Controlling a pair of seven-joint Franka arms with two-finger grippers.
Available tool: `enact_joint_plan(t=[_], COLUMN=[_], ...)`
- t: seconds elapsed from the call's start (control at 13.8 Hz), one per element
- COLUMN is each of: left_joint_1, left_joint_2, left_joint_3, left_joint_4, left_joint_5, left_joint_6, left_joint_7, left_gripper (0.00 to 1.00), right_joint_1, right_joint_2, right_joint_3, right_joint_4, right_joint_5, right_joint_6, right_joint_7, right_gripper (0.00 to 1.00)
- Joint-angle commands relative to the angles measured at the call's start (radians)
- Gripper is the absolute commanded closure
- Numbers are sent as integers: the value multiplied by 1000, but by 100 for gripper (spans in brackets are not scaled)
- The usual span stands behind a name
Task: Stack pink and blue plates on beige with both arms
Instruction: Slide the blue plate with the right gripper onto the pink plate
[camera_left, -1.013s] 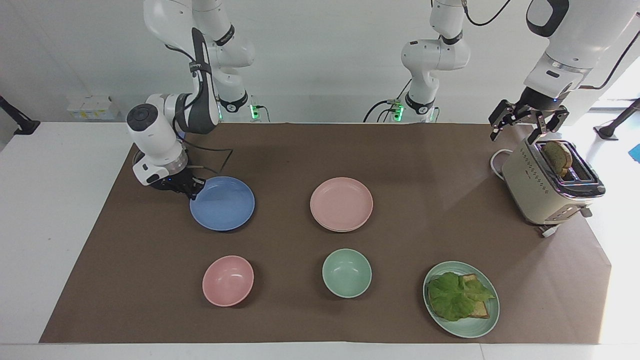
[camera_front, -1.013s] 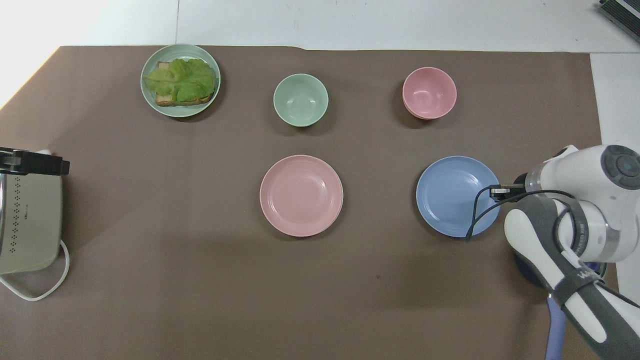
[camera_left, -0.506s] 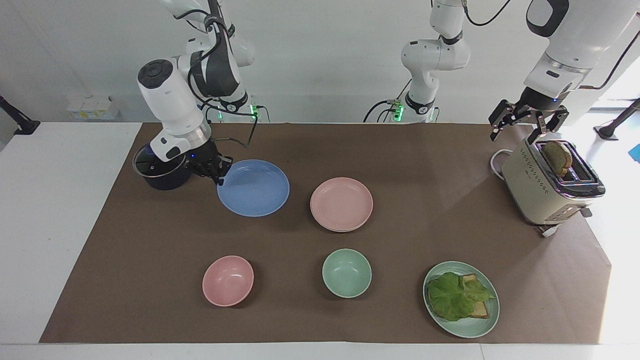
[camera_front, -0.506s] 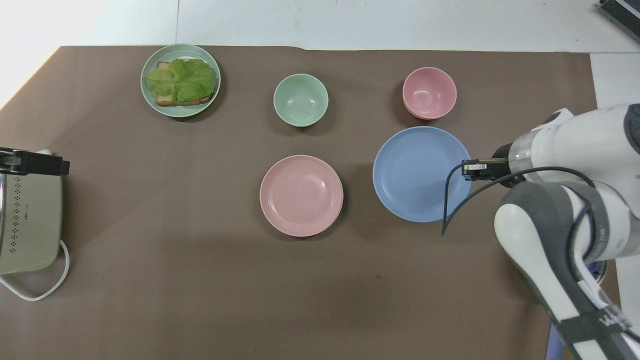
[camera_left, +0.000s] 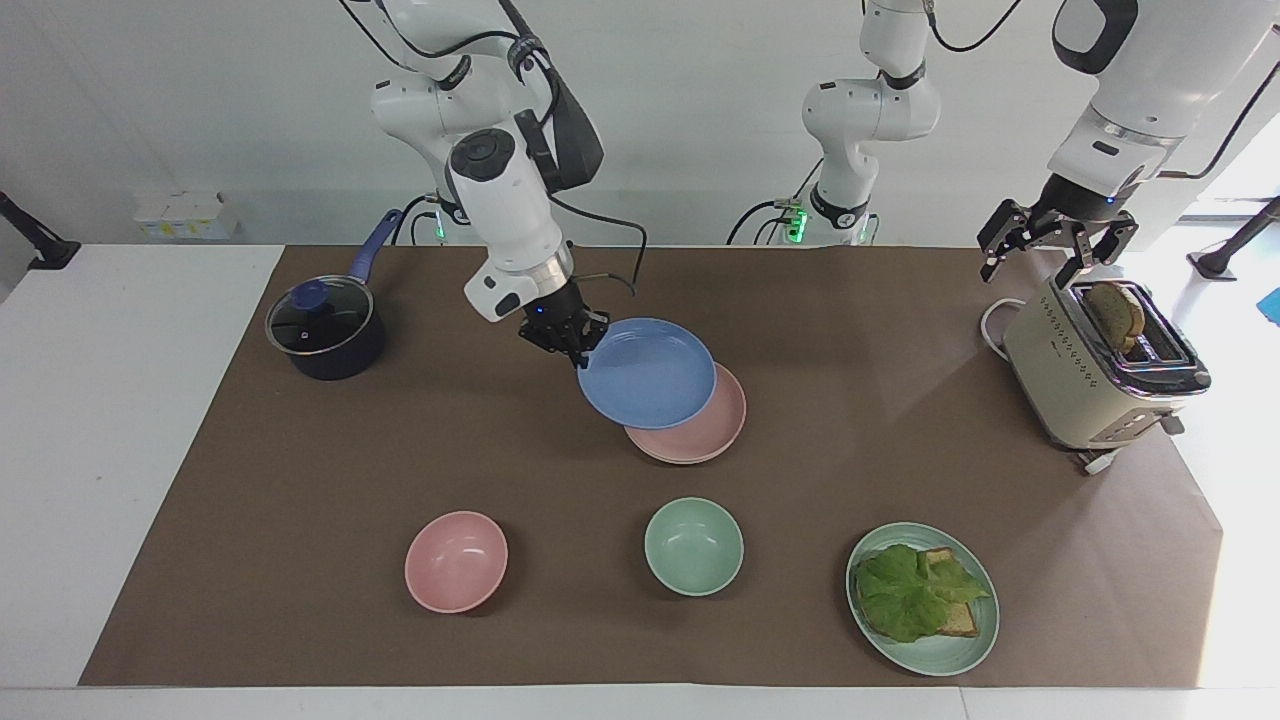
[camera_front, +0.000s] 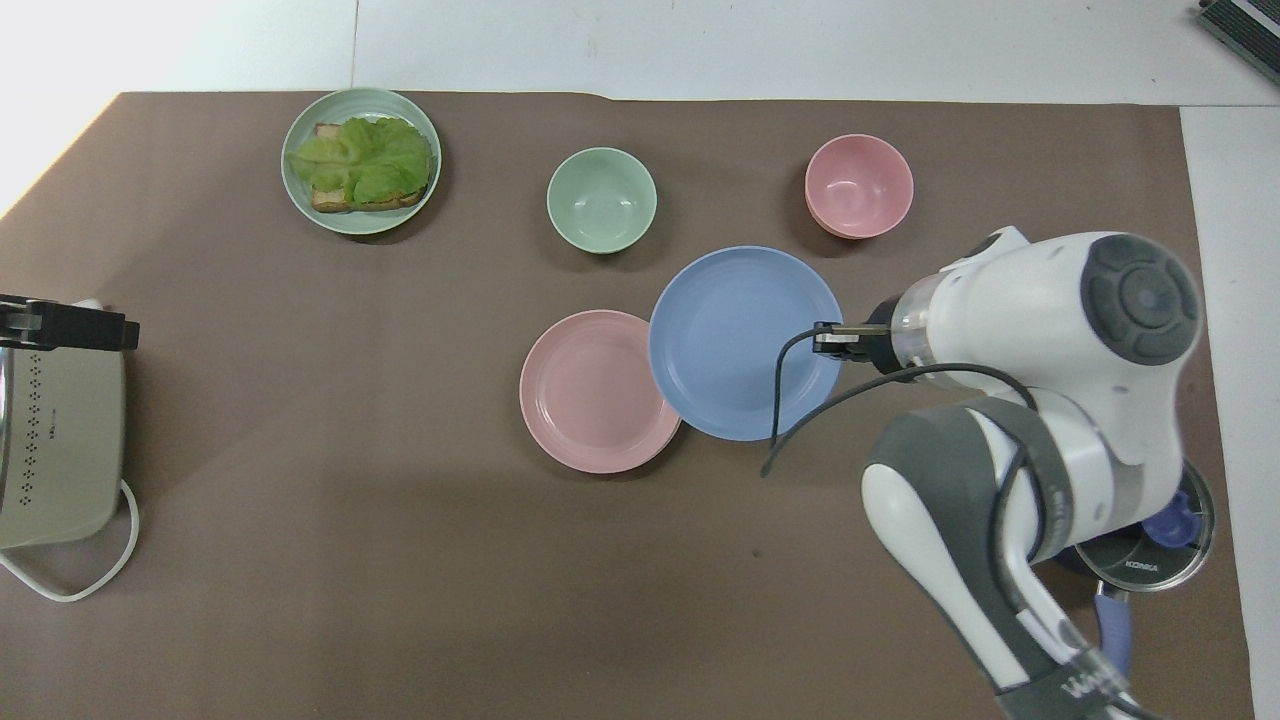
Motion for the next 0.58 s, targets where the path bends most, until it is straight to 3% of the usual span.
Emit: enact_joint_plan(t=[0.0,0.51], left_joint_1=[1,1], left_joint_2=[-3,-3], left_joint_3=[-2,-2], left_joint_4=[12,12], left_joint_5=[18,18], left_joint_6=[-21,-21], left_joint_7=[-10,-10], left_gripper=[0,0], right_joint_1=[0,83], right_joint_2=[41,130], right_joint_3=[-1,-3], right_joint_4=[9,-6], right_joint_5=[37,20], right_joint_6=[18,71], right_joint_7=[10,30], right_gripper=[100,100])
